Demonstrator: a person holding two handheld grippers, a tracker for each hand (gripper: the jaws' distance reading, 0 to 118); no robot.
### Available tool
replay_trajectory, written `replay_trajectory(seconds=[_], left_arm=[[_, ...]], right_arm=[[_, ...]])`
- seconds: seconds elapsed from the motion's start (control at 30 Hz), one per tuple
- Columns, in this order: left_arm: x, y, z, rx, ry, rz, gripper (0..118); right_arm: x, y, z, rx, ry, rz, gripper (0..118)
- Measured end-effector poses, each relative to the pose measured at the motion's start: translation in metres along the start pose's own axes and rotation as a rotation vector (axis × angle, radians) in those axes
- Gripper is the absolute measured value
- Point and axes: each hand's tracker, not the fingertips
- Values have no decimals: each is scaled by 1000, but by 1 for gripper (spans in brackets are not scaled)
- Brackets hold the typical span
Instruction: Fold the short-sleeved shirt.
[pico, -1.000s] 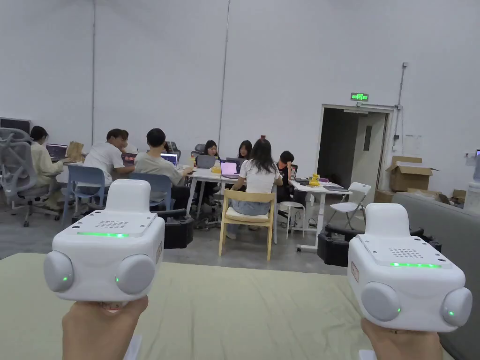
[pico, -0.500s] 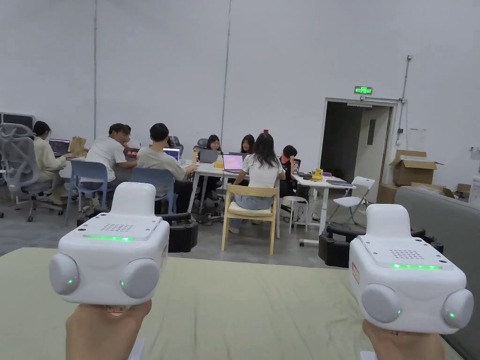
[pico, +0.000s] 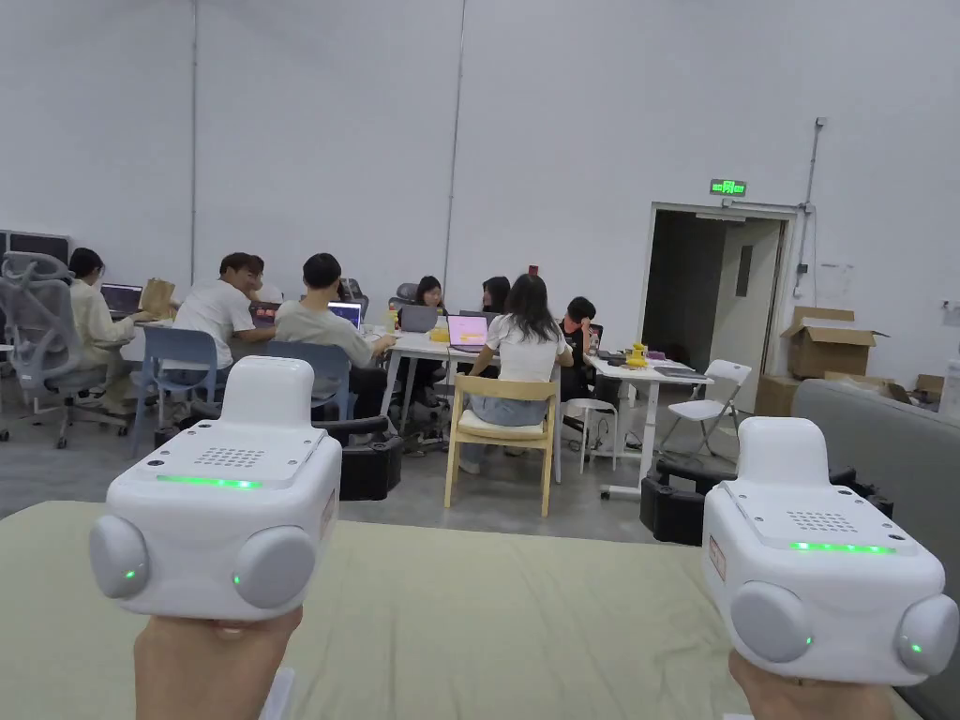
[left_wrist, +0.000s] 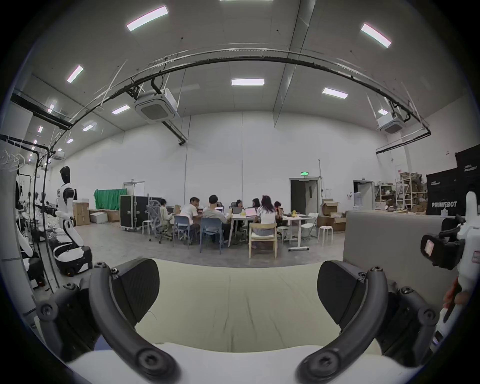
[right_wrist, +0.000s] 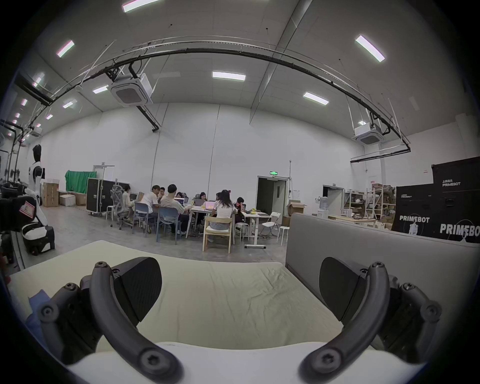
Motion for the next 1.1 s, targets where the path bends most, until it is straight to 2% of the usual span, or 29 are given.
replay_trajectory(seconds=[0.03, 0.07, 0.1, 0.13, 0.17, 0.2, 0.23, 0.27, 0.3, 0.37, 0.43, 0.53, 0.63, 0.77, 0.97, 1.1], left_arm=[[-1, 2, 3, 14, -44, -6, 118], [0, 3, 7, 28, -83, -32, 89], [2, 2, 11, 32, -100, -71, 29], [6, 2, 11, 26, -78, -117, 0], [14, -2, 12, 6, -8, -172, 0], [15, -2, 14, 41, -9, -145, 0], [15, -2, 14, 3, -100, -125, 0], [16, -3, 15, -4, -93, -118, 0], [19, -6, 17, 6, -63, -133, 0], [18, -11, 18, 13, -42, -146, 0], [11, -12, 18, -29, -57, -89, 0], [-8, -24, 20, -50, -20, -57, 0], [-42, -36, 32, -79, 70, -90, 0], [-119, -48, 63, -117, 232, -56, 0], [-222, -61, 122, -181, 466, -113, 0], [-263, -73, 147, -220, 522, -104, 0]], right_arm=[[0, 0, 2, 12, -23, 0, 118], [1, -1, 2, 16, -47, 5, 117], [1, -1, 2, 0, -47, 19, 107], [1, -3, 3, 8, -34, 31, 68], [-1, -5, 3, 9, -50, 66, 3], [-1, -7, 3, -19, -112, 86, 3], [1, -11, 5, -6, -137, 59, 3], [7, -14, 5, -19, -40, 20, 3], [10, -17, 3, -66, -12, 14, 3], [10, -23, 4, -87, 4, 15, 3], [7, -30, 9, -80, 6, 20, 3], [-6, -40, 13, -78, 73, -5, 3], [-31, -58, 8, -72, 135, -36, 3], [-106, -56, 11, -72, 287, -45, 3], [-236, -55, 38, -89, 549, -91, 3], [-287, -58, 49, -131, 641, -119, 3]])
